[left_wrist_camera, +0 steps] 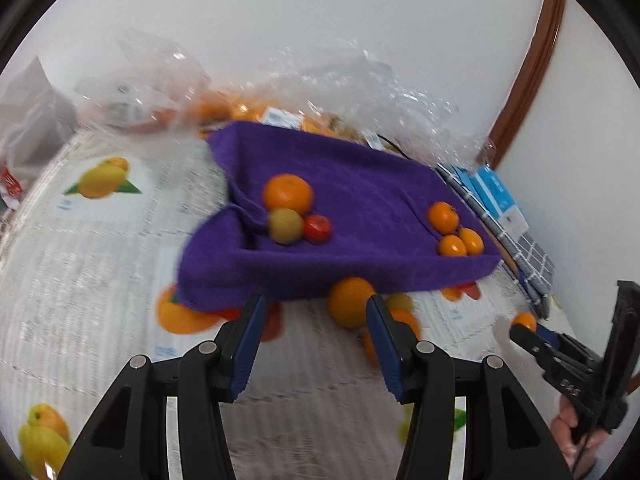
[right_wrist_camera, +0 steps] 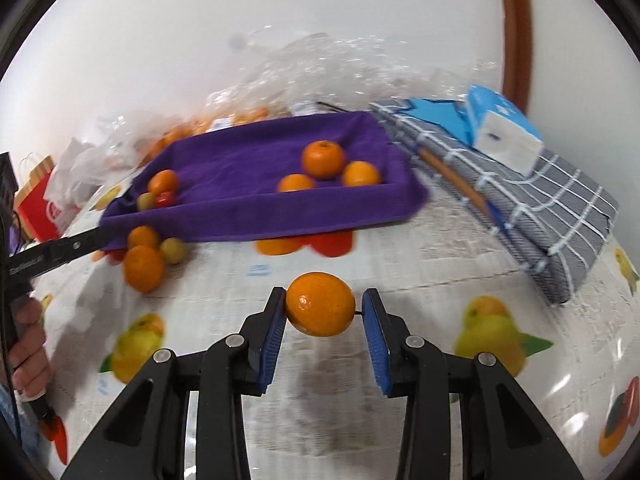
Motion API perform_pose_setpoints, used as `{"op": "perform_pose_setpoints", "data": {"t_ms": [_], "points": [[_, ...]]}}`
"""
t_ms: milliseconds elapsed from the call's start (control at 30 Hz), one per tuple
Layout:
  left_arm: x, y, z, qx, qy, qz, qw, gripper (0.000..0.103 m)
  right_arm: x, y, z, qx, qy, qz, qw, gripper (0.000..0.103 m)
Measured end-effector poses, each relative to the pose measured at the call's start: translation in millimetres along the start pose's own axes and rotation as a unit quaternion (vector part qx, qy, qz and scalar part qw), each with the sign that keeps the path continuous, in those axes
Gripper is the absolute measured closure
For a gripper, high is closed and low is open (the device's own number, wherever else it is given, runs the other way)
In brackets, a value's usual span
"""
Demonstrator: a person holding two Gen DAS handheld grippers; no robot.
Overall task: Organize fruits
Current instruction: 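Grasp an orange with the right tool while the left tool grasps another orange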
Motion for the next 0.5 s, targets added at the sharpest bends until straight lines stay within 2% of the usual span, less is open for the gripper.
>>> {"op": "perform_pose_setpoints", "data": {"t_ms": [167, 367, 500], "points": [[18, 2, 18, -0.030, -0.003, -0.020, 0.9994, 0.053, 7, 2, 4, 0.000, -0.027, 0.019, 0.999, 0.065], [13, 4, 38, -0.051, -0.001, -0.054, 0.9972, 0.055, 8, 4, 4, 0.006, -0.063, 0.042, 0.997, 0.065], [12, 4, 43, -0.050, 0.009, -0.063, 0.9967, 0.057, 7, 3, 1, 0.016, -0.075, 0.046, 0.996, 0.065]]}}
Point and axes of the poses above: each gripper's, at about its wrist camera, not at the fingertips, and z roughly the way its jaws point, x to its right, y to its underside, the point moved 9 cm from there along z, roughly the way its jaws point, and after that the axes turned 10 degrees about -z, right-handed, at the moved point
